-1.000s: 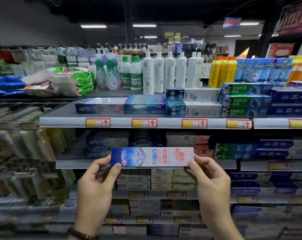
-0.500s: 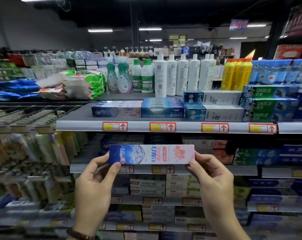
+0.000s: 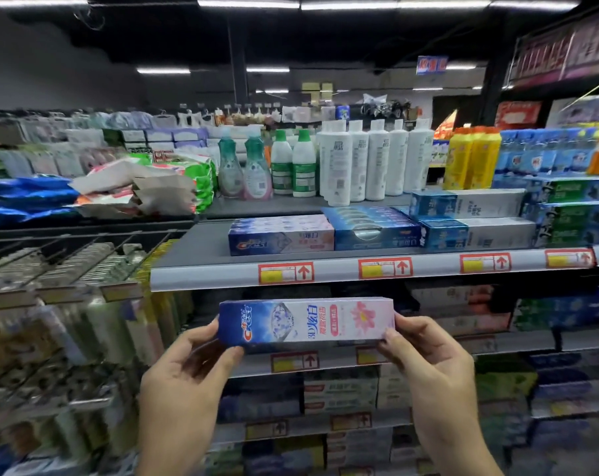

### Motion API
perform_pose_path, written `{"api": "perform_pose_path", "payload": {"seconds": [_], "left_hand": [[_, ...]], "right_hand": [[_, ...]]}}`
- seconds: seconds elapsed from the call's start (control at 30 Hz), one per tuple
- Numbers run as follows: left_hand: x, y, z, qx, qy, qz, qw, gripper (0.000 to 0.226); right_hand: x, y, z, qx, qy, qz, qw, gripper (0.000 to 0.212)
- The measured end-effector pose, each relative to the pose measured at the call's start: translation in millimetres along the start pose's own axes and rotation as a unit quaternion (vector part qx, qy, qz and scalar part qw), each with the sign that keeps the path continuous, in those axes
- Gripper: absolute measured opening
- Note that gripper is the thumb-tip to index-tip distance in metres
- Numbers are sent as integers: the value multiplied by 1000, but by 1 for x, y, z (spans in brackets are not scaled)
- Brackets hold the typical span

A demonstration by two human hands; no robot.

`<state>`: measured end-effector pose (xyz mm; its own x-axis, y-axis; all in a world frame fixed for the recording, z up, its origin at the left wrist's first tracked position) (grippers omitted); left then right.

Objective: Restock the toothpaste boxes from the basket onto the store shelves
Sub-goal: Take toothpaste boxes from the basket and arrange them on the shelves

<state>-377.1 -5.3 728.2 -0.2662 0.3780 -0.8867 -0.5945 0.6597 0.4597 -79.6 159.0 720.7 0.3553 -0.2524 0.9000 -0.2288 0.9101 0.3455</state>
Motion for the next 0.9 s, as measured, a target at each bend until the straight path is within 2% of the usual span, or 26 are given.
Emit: {"api": "perform_pose_path", "payload": {"seconds": [0.2, 0.43, 0.9], "left_hand": [[-2, 24, -27, 0, -11, 18, 1000, 43], [4, 43, -33, -5, 2, 12, 1000, 46], [4, 65, -24, -20, 28, 22, 999, 37]], "right_hand": [[4, -4, 38, 8, -32, -14, 999, 18], [13, 18, 58, 46, -63, -34, 996, 28], [7, 58, 54, 77, -59, -56, 994, 30]]}}
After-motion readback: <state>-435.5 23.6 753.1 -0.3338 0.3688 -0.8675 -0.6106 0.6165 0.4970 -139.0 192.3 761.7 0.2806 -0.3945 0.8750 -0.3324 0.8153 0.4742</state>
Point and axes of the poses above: each hand's wrist, its own y-axis towards the middle knuckle, its own z-axis out of the palm, x = y × z, the point moved 9 cm from there along y, towards the middle knuckle, and after that the axes turned 11 degrees about x, right-handed, at the moved point
